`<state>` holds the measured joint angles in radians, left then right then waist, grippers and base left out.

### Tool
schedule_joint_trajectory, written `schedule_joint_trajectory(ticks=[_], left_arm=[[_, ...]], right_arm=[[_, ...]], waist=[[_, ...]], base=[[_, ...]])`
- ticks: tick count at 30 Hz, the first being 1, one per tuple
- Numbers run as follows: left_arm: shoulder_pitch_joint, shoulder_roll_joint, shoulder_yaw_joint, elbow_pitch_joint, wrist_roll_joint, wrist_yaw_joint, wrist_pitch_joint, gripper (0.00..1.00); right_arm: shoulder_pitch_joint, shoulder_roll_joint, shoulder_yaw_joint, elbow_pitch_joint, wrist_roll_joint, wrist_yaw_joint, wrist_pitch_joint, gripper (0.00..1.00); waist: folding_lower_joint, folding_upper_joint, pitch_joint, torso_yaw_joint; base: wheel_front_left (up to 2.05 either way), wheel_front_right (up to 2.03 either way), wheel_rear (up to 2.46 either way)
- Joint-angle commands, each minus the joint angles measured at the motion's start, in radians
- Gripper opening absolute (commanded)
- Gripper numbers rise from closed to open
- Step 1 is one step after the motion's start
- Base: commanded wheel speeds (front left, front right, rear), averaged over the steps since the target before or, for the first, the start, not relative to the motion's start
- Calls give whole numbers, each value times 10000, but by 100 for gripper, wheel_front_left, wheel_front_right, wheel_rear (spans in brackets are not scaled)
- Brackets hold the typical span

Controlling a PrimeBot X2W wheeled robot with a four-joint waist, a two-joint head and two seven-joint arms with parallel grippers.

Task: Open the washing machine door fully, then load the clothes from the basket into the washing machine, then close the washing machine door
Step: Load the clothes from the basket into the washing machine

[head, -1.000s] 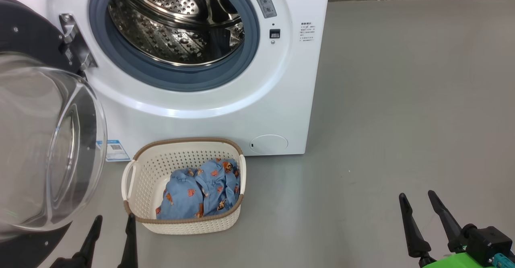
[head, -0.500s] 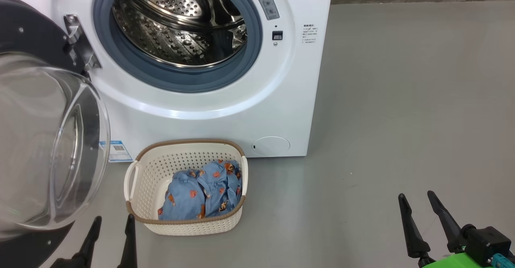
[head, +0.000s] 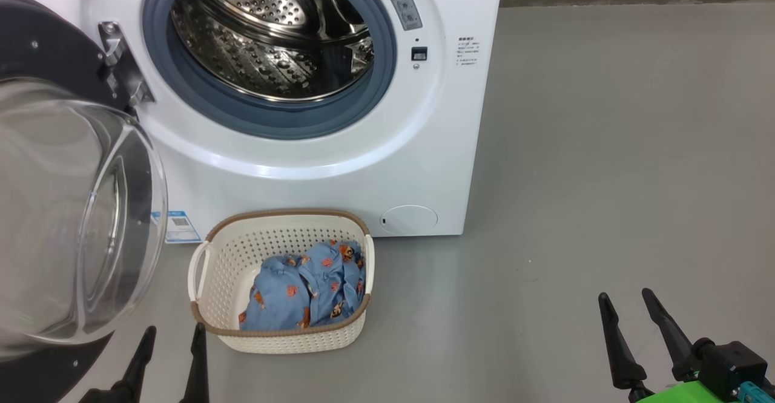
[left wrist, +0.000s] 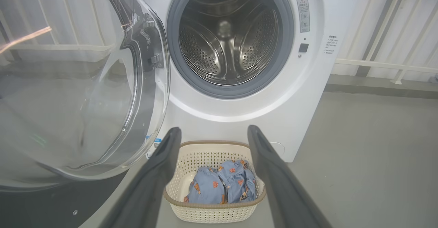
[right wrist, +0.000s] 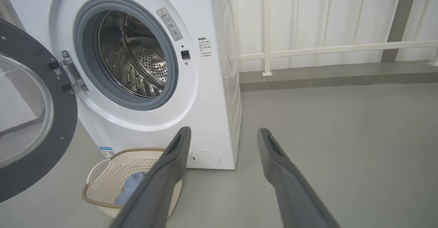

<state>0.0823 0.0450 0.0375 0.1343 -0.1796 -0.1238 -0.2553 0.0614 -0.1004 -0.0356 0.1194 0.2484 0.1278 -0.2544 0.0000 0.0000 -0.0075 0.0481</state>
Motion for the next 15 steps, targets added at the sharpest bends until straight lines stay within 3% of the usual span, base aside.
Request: schedule_joint_trajectory(ticks=[1, 15], left_arm=[[-189, 67, 308, -262, 130, -39, -65, 100], [-264, 57, 341, -293, 181, -50, -65, 100]], right_arm=[[-160, -161, 263, -197, 5, 29, -74, 100], [-210, -158, 271, -149, 12, 29, -74, 100]], waist=[[0, 0, 5, 18], [0, 0, 53, 41]], base=[[0, 0, 0], [0, 0, 0]])
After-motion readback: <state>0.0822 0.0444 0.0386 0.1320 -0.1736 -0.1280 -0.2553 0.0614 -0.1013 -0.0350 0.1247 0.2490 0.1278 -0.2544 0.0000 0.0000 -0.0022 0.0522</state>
